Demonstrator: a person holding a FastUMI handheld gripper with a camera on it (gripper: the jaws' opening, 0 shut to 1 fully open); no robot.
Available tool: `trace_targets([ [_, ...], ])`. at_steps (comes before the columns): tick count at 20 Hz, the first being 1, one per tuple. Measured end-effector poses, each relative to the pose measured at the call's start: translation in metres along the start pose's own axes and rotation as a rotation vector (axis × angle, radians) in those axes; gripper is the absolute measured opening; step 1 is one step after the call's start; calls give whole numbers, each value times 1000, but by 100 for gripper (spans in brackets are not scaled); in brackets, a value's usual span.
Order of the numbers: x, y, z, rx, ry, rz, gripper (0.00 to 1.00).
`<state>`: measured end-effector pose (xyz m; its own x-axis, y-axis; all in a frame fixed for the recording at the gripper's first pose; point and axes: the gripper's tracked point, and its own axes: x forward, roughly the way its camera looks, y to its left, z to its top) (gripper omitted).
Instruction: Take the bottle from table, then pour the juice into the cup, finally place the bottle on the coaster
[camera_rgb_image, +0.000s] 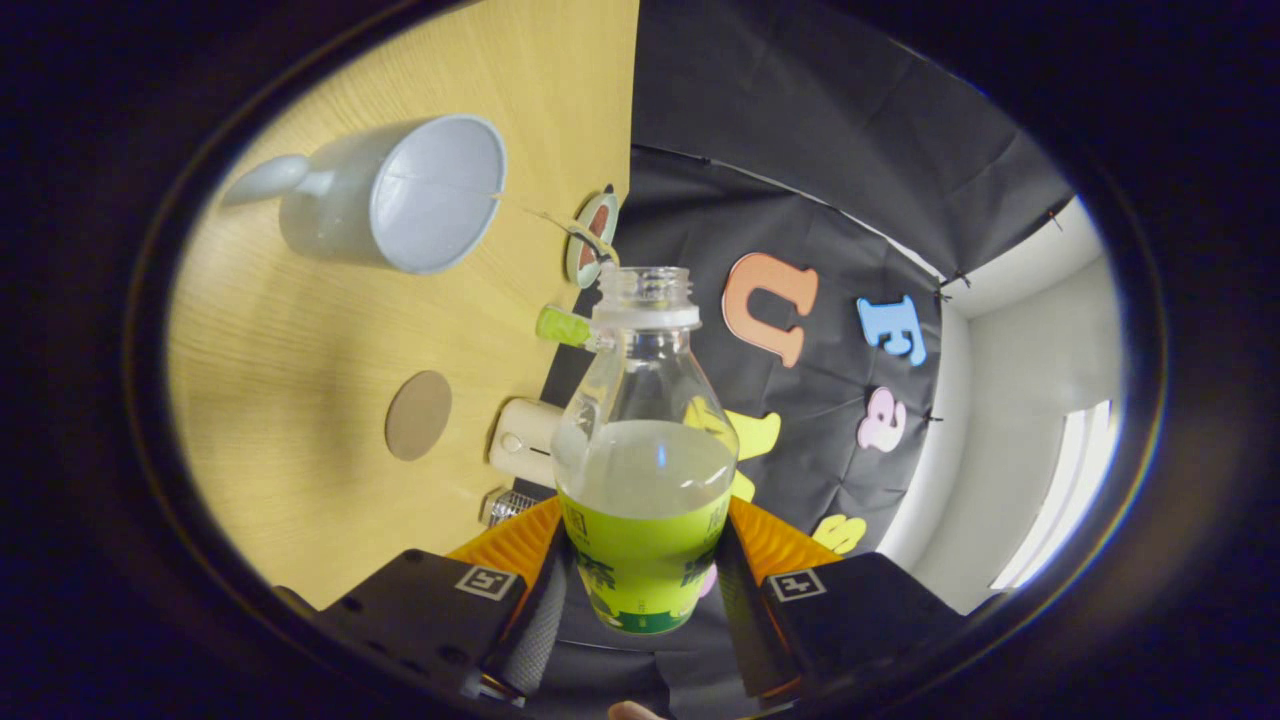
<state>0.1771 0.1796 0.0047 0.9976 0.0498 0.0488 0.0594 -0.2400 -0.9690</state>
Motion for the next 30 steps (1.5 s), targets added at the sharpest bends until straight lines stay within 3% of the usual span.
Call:
trace_targets([
  [30,8,-48,-3,-140,-15,-81,76],
])
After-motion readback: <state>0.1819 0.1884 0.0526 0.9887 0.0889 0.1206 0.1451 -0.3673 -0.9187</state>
